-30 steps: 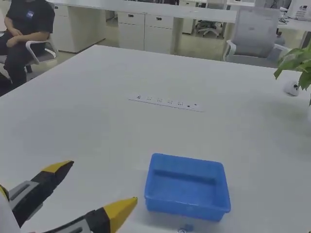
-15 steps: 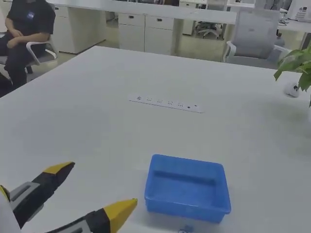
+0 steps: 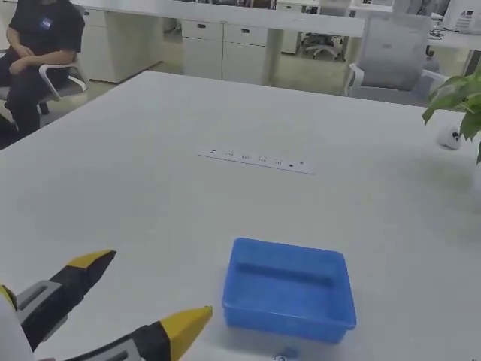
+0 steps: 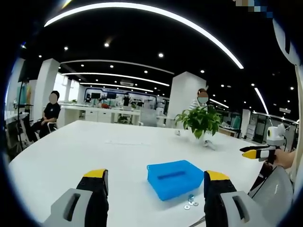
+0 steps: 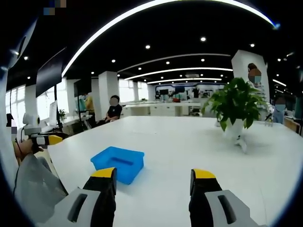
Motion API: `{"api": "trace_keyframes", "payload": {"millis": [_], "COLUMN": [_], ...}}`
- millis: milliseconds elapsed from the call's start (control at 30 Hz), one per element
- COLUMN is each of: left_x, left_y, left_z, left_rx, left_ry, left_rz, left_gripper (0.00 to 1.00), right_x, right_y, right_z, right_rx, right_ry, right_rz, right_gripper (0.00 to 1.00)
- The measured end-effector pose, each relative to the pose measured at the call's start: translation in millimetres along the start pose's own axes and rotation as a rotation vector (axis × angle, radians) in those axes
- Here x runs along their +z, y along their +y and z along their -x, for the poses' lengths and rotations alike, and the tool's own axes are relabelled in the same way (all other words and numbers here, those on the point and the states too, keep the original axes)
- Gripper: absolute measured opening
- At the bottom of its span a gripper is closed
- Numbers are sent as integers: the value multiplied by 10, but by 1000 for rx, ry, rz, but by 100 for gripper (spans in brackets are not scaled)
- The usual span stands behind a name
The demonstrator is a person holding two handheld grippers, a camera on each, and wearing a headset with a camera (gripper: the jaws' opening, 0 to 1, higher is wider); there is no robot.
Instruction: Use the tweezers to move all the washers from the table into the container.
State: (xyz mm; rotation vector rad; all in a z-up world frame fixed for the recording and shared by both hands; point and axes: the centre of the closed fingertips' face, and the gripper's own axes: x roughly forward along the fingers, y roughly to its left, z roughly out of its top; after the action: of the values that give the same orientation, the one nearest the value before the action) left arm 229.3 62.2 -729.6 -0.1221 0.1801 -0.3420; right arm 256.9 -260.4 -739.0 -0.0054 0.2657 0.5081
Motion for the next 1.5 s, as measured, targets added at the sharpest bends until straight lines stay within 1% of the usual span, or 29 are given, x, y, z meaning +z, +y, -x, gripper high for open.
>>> {"api": "trace_keyframes", "payload": {"millis": [67, 100, 167, 200, 233, 267, 300, 333, 367, 400, 433, 467, 500, 567, 600, 633, 667, 700, 767, 800, 833, 900, 933, 967, 1033, 1100, 1133, 1233, 1500], "left_x": [11, 3, -91, -130, -160, -211, -230, -250, -258, -319, -345, -410, -448, -533, -576, -668, -717, -820, -945, -1008, -1104, -1234, -1277, -1300, -1350, -1402, -1460, -1540, -1634], "left_y": [1, -16, -122, -181, -225, -316, -395, -464, -520, -592, -607, -636, -665, -713, -762, -806, -791, -800, -793, -819, -831, -811, -823, -837, -890, -884, -864, -847, -886], "left_z": [7, 13, 15, 0, -3, -1, -2, 0, 1, 20, 25, 24, 25, -5, -3, 13, -7, 9, -14, 6, 21, 5, 24, 9, -6, -49, -50, -52, -69], "left_rx": [-2, -20, -81, -107, -125, -172, -216, -257, -301, -366, -383, -419, -447, -489, -523, -556, -559, -592, -608, -639, -664, -692, -706, -714, -740, -745, -754, -775, -817], "left_ry": [2, 16, 88, 123, 147, 185, 200, 223, 233, 279, 300, 351, 380, 432, 455, 513, 530, 578, 628, 663, 714, 765, 793, 796, 816, 829, 859, 896, 915], "left_rz": [3, 11, 8, -46, -74, -90, -71, -55, -67, -93, -104, -134, -149, -173, -160, -147, -182, -251, -350, -369, -390, -476, -494, -513, -512, -554, -585, -646, -739], "left_gripper": [83, 80, 73, 70, 66, 62, 56, 49, 42, 35, 28, 23, 20, 18, 18, 18, 18, 17, 19, 20, 20, 20, 19, 18, 16, 13, 12, 11, 4], "right_x": [-2, -11, -59, -106, -118, -148, -178, -197, -203, -216, -227, -232, -270, -351, -385, -427, -497, -534, -691, -777, -805, -889, -908, -919, -949, -962, -969, -981, -1035], "right_y": [19, 33, 47, 73, 82, 169, 243, 296, 388, 437, 563, 643, 750, 908, 950, 1002, 1089, 1139, 1194, 1223, 1249, 1303, 1312, 1308, 1305, 1310, 1311, 1298, 1276], "right_z": [-8, -14, -28, -44, -59, -69, -69, -74, -101, -123, -159, -185, -217, -276, -301, -322, -331, -340, -344, -333, -335, -301, -295, -296, -294, -290, -288, -287, -277], "right_rx": [5, 11, 13, 14, 27, 85, 120, 146, 196, 220, 282, 319, 367, 426, 435, 452, 492, 512, 534, 548, 554, 576, 580, 578, 576, 582, 584, 581, 573], "right_ry": [7, 18, 77, 126, 140, 162, 184, 199, 204, 215, 218, 218, 235, 266, 278, 291, 318, 328, 393, 428, 430, 465, 475, 481, 494, 495, 500, 508, 530], "right_rz": [4, 8, 85, 133, 163, 170, 176, 192, 194, 187, 163, 145, 141, 164, 169, 167, 169, 176, 196, 207, 212, 206, 222, 250, 286, 279, 275, 266, 279], "right_gripper": [61, 62, 66, 70, 71, 66, 58, 45, 38, 32, 25, 21, 16, 9, 9, 10, 10, 10, 10, 10, 9, 9, 9, 9, 9, 10, 10, 10, 11]}}
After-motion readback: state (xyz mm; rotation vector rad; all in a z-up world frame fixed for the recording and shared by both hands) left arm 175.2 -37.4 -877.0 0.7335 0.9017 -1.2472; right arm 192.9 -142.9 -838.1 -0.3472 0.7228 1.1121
